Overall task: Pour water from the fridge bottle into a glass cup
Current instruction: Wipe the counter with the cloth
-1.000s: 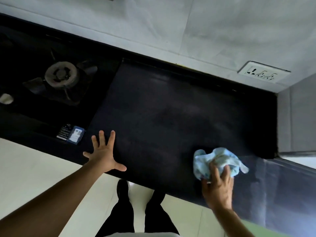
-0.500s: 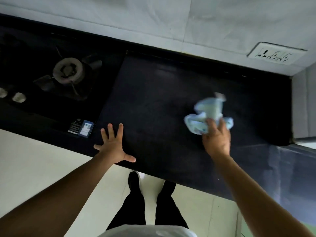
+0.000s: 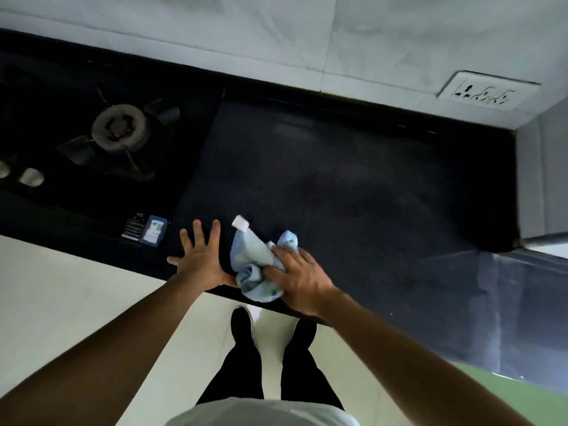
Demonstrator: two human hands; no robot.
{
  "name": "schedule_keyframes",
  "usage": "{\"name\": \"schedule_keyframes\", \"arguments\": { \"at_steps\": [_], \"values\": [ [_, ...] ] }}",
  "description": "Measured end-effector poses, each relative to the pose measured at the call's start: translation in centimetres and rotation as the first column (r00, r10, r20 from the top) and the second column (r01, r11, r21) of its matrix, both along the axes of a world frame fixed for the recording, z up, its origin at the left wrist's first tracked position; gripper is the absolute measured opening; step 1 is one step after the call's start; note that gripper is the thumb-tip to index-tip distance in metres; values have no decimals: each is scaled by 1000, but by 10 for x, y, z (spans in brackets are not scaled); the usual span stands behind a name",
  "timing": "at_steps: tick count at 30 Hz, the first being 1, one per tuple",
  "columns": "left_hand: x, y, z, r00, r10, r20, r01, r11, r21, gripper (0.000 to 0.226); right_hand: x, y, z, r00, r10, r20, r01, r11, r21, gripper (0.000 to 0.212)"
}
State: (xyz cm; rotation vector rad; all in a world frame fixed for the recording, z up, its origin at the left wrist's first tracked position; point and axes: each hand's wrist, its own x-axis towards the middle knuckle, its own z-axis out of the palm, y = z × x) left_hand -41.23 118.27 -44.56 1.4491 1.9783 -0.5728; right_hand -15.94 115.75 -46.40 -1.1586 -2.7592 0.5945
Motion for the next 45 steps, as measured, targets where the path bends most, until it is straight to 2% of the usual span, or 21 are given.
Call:
{"name": "schedule_keyframes", "arguments": {
  "at_steps": [2,4,7,9,11,15,19,22,24,26,28,30,31,32,34,35,37,39,41,43,45],
  "values": [
    [-2,-2,-1,1000,-13,-14,13,1000,4,165,35,26,1,999,-47,-1,47,999,-3,51],
    [-5,-4,-4,999,-31,-11,32,999,14,164,79,35,3,942,-336,-15,336,942,-16,46],
    [-13,-13,-15,997,-80,11,79,994,82,157,139,-9,4,644,-764,-35,765,644,9,48],
    [-17,-21,-22,993,-119,-1,118,984,131,153,151,-59,1,430,-903,15,902,430,35,51],
    [-19,-28,-26,987,-163,-18,163,973,165,149,135,-98,0,373,-926,53,925,376,52,55],
    [-21,-30,-31,983,-180,-34,183,969,167,146,60,-92,7,614,-790,-10,789,613,27,51],
    [-20,-28,-31,981,-188,-49,192,972,131,147,-4,-19,1,948,-315,-42,316,949,20,45],
    [-20,-26,-30,981,-189,-50,193,976,102,146,5,57,0,998,-28,51,27,1000,5,53],
    [-20,-25,-29,980,-193,-53,197,976,92,146,39,93,4,979,-195,55,194,981,16,50],
    [-21,-26,-31,979,-199,-49,203,973,108,146,85,104,2,836,-547,42,546,837,38,49],
    [-23,-26,-32,978,-205,-40,209,969,129,145,117,89,3,502,-864,44,865,503,-9,52],
    [-23,-27,-34,978,-206,-35,209,968,139,144,112,58,4,216,-971,105,976,215,-28,53],
    [-24,-27,-35,978,-204,-34,207,968,141,144,100,42,4,228,-968,108,973,229,-1,54],
    [-24,-27,-37,979,-202,-33,205,968,142,143,86,25,4,346,-935,79,937,349,31,54],
    [-24,-26,-37,980,-194,-34,197,970,139,140,71,-11,2,741,-670,33,668,741,67,52],
    [-23,-26,-36,981,-192,-34,195,971,135,139,75,-26,0,875,-482,39,478,875,81,51],
    [-23,-26,-34,981,-193,-30,196,973,122,139,101,-50,0,925,-374,63,367,924,104,52],
    [-22,-25,-32,980,-197,-24,198,973,115,139,129,-78,0,778,-627,43,619,776,121,54],
    [-21,-25,-30,979,-201,-18,201,974,105,140,137,-104,2,466,-884,20,880,466,95,59],
    [-20,-24,-28,979,-205,-19,205,975,88,144,114,-112,4,185,-982,42,980,187,61,59],
    [-19,-23,-28,979,-202,-25,203,976,77,146,71,-100,10,52,-995,91,998,56,41,55]
  ]
}}
